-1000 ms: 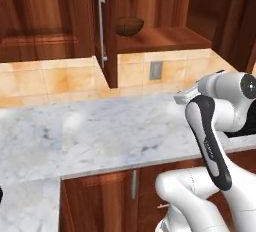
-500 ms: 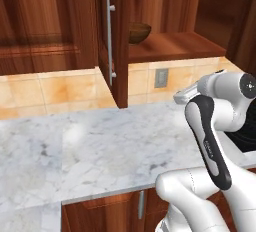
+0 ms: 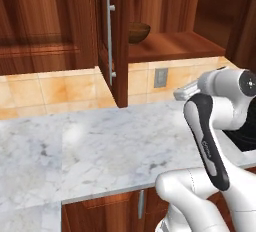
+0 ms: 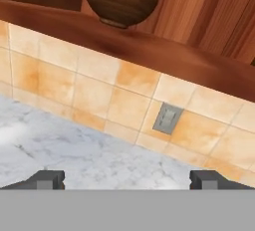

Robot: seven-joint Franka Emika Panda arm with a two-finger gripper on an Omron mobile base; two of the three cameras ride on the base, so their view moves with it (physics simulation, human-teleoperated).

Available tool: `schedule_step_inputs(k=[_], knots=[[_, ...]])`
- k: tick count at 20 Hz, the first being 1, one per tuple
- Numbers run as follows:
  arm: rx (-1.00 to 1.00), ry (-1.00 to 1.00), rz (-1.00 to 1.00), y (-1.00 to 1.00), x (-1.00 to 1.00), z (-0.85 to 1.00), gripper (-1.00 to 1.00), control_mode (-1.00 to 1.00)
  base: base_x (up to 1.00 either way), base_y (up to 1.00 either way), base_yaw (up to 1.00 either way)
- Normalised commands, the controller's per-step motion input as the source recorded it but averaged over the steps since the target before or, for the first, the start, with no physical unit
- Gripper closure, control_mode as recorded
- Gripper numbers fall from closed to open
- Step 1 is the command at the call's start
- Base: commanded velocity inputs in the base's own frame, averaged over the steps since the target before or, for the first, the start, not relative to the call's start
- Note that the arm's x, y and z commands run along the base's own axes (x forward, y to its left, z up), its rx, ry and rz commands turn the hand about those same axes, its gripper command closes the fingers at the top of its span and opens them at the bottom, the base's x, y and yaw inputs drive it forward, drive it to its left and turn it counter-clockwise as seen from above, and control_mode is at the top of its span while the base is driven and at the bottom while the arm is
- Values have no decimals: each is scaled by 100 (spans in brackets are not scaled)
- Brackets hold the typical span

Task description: Take the smaller bowl and place it next to the appetizer plate on the dining counter , and place the larger bowl next to the plate with cooked food.

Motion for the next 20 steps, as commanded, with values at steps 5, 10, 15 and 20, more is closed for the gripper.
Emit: schedule_step_inputs(k=[5,10,15,20], knots=[[25,3,-21,2,-29,25,-100,-100,0,0,0],[38,-12,-27,38,-42,39,-100,-100,0,0,0],[52,0,-15,9,-13,58,-100,-100,0,0,0],[42,1,8,-3,0,68,-100,-100,0,0,0]])
